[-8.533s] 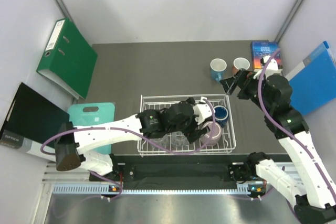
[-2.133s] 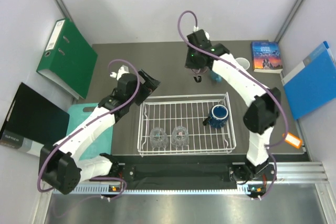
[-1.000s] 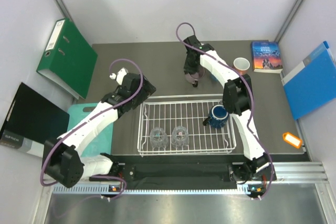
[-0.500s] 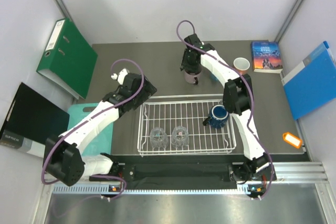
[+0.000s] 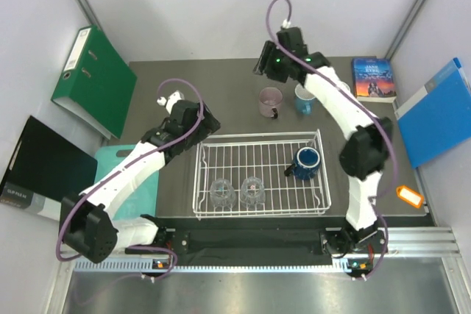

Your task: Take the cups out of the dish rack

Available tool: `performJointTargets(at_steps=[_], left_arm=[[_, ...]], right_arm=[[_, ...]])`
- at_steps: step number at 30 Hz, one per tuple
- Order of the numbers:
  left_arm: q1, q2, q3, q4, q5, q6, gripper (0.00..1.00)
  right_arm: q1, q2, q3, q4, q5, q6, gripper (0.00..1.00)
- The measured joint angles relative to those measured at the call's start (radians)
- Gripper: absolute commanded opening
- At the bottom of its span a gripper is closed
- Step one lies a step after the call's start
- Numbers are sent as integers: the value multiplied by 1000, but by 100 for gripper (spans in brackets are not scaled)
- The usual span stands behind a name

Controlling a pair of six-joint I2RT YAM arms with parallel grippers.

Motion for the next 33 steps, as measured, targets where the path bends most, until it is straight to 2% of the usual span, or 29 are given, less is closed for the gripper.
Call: performJointTargets(at_steps=[5,10,14,18,24,33], left_arm=[[-34,20,22,-3,34,139,99],[-180,158,156,-6,119,351,99],[-286,281,313,-8,13,542,99],[-318,353,373,-5,-61,603,99],[-330,363,362,7,-108,603,98],[-347,246,212,22,-195,550,81]], right_arm=[[1,-418,-325,164,-15,-40,58],[0,-786,-601,233,8,-104,61],[3,-953,-727,229,32,-140,63],[6,-1028,-790,201,52,-159,63],[6,-1026,-802,172,62,-167,64],[6,-966,-802,182,60,-173,63]])
